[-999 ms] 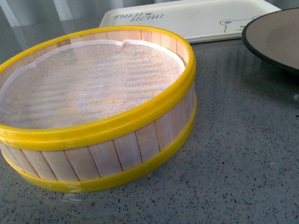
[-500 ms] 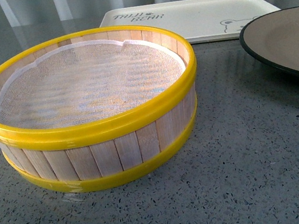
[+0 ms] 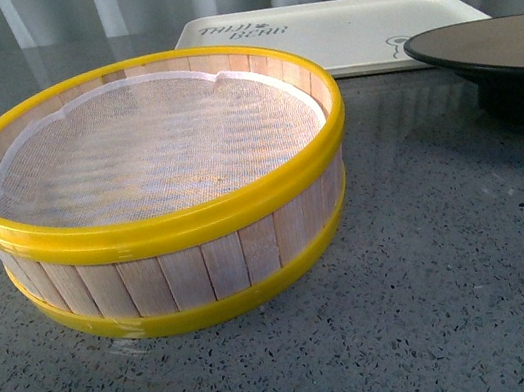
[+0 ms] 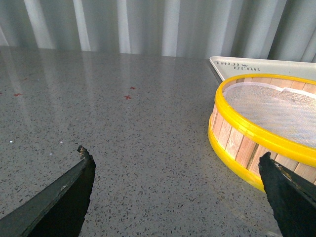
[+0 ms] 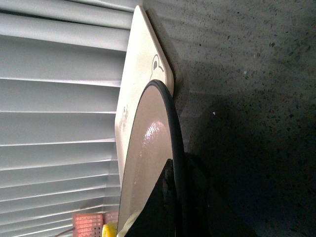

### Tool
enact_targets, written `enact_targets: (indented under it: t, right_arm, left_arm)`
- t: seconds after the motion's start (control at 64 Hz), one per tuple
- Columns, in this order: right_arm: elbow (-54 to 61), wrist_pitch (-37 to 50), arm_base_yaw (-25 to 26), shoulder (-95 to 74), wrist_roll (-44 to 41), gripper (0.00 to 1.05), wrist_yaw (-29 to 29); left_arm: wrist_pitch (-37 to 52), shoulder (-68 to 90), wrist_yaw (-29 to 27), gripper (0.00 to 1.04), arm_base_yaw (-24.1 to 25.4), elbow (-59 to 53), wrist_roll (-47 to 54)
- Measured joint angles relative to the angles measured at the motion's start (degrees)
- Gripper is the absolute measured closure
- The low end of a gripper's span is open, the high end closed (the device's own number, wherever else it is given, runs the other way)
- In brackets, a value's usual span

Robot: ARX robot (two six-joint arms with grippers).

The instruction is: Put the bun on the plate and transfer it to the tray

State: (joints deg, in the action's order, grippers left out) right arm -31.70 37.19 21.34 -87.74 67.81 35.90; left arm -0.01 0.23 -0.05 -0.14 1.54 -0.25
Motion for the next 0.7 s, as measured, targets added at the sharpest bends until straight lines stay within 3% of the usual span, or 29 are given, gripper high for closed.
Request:
enact_targets:
  t: [0.453,0.703]
  right_arm:
    - [3.74,8.17,-1.18,2.4,1.2,1.02,-1.25]
    - [-0.66,8.85,-4.42,1.6,1.95,1.02,-4.24]
  left_arm:
    - [0.0,0.0,0.0,0.07,0.0,0.0,0.0]
    - [0.0,0.0,0.0,0.07,0.0,0.02,0.0]
